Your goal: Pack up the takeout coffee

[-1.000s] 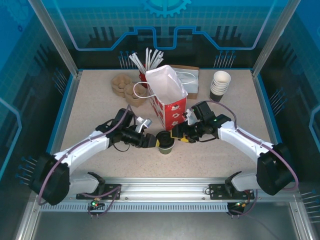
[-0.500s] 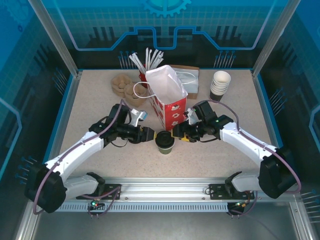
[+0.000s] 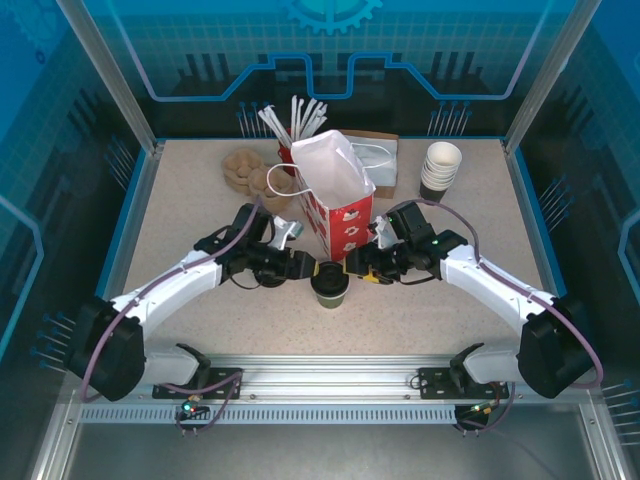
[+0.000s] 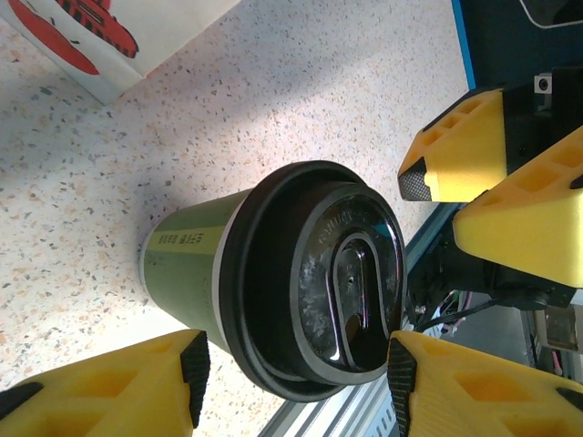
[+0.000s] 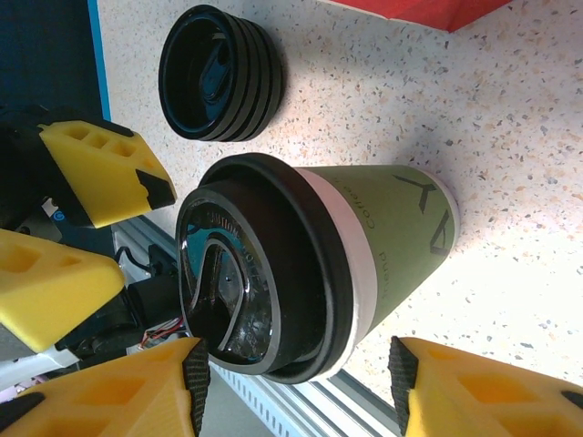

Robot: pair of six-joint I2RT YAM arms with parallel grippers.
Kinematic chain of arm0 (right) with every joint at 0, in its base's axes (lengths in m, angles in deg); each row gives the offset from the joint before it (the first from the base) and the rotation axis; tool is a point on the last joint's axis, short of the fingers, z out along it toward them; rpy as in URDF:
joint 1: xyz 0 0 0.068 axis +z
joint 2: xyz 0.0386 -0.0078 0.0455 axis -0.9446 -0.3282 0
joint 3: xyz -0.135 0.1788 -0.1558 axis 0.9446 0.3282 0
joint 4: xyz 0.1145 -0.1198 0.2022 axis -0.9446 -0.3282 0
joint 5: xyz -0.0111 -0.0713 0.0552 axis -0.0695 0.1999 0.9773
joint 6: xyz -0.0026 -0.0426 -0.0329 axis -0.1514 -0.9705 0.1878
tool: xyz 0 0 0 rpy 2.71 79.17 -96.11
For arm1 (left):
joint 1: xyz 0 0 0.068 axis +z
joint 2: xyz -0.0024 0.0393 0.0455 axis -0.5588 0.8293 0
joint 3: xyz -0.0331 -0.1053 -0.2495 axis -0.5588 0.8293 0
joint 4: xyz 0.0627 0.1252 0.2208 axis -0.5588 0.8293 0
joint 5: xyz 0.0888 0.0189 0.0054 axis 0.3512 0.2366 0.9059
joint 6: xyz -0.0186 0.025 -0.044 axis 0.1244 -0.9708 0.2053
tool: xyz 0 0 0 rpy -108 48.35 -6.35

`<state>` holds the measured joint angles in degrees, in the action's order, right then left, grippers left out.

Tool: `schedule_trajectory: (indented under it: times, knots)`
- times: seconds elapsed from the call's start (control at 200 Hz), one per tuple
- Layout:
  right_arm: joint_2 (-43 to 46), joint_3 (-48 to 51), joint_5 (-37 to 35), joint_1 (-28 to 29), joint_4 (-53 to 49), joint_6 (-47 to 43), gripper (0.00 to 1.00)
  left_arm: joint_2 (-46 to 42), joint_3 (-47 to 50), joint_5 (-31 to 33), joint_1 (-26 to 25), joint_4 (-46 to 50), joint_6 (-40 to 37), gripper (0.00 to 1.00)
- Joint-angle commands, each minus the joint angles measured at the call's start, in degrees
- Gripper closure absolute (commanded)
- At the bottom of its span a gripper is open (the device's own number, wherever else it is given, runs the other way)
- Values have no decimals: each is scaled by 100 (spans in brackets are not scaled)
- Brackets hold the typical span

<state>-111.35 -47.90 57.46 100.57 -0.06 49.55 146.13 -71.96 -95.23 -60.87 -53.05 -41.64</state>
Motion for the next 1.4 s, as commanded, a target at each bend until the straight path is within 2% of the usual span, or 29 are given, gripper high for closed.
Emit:
schedule_trajectory:
  times: [0.0, 0.63, 0.8, 1.151, 1.396]
  knots:
    - [119, 200, -36, 21, -119, -86, 42, 105, -202, -37, -70, -3, -87, 44]
    - [139, 224, 26, 6, -128, -129, 43, 240, -299, 29, -323, 125, -131, 44]
    - [186, 235, 43, 7, -111, -171, 43, 103, -341, 184, -318, 275, -139, 41]
    - [181, 329, 26, 110, 47, -191, 42, -17, -94, 259, -284, -70, 233, 40]
    - [64, 357, -1, 189, 198, -164, 41, -73, -53, 707, -296, -5, 322, 43]
